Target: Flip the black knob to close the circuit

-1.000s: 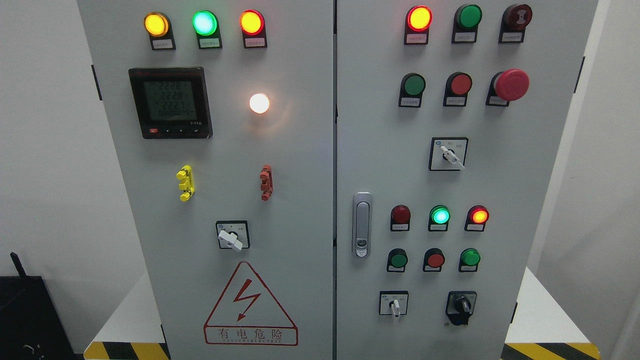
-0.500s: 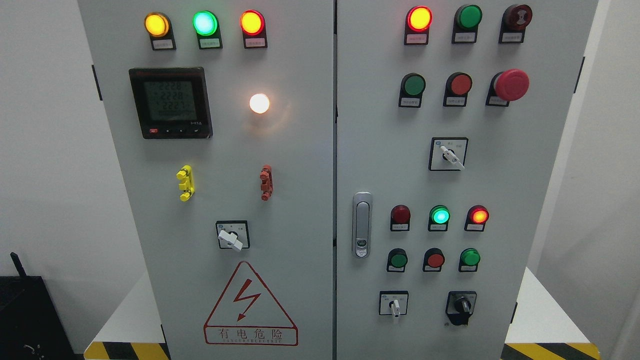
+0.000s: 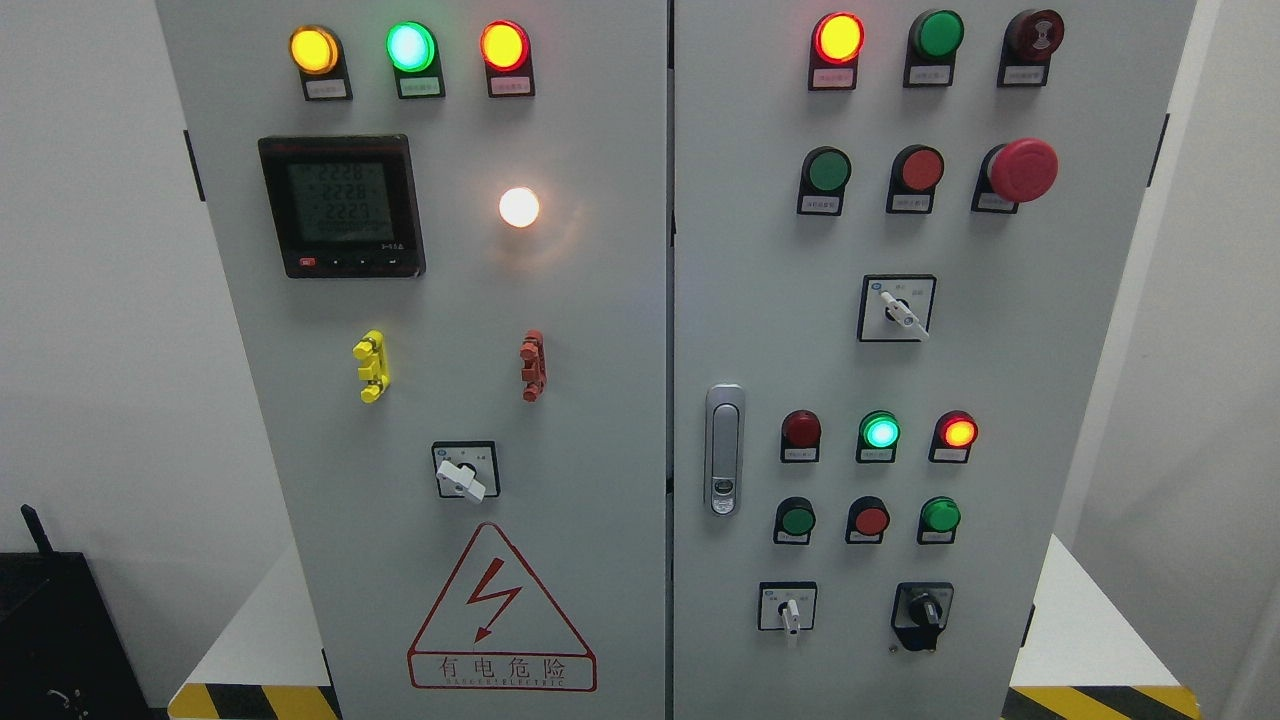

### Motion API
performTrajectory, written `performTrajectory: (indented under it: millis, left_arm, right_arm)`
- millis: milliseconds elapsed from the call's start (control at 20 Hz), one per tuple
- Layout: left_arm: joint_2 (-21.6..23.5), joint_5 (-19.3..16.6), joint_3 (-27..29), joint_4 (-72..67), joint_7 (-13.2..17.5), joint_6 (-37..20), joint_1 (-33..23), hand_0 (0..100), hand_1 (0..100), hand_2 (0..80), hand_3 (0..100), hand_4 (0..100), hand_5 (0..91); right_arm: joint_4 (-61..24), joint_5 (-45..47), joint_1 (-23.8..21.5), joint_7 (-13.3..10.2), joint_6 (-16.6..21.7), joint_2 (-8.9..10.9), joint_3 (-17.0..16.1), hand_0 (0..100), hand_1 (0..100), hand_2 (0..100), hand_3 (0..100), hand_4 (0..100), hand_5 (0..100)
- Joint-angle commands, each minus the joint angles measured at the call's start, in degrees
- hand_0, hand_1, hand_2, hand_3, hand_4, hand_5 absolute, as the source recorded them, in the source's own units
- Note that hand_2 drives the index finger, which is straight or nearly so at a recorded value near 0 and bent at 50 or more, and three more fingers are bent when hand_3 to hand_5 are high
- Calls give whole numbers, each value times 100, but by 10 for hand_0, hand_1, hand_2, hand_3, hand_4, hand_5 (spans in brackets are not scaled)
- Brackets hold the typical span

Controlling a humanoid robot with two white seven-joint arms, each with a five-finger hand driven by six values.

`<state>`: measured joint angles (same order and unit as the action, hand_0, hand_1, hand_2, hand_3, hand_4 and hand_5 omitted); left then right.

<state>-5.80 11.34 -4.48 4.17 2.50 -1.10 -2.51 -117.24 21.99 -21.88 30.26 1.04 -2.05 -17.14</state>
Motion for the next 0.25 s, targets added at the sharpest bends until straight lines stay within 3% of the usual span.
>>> performTrajectory:
  millis: [0,200]
  left_arm:
    - [0,0,0,-4,-4,4,-4,120,556,0,0,0,0]
    - [0,0,0,5,-4,4,-4,120,556,0,0,0,0]
  right_arm:
    - [-106,95,-71,15,-7,-67,-115,0,0,0,0,0,0]
    - [-62,95,-71,15,-16,-67,-106,0,0,0,0,0,0]
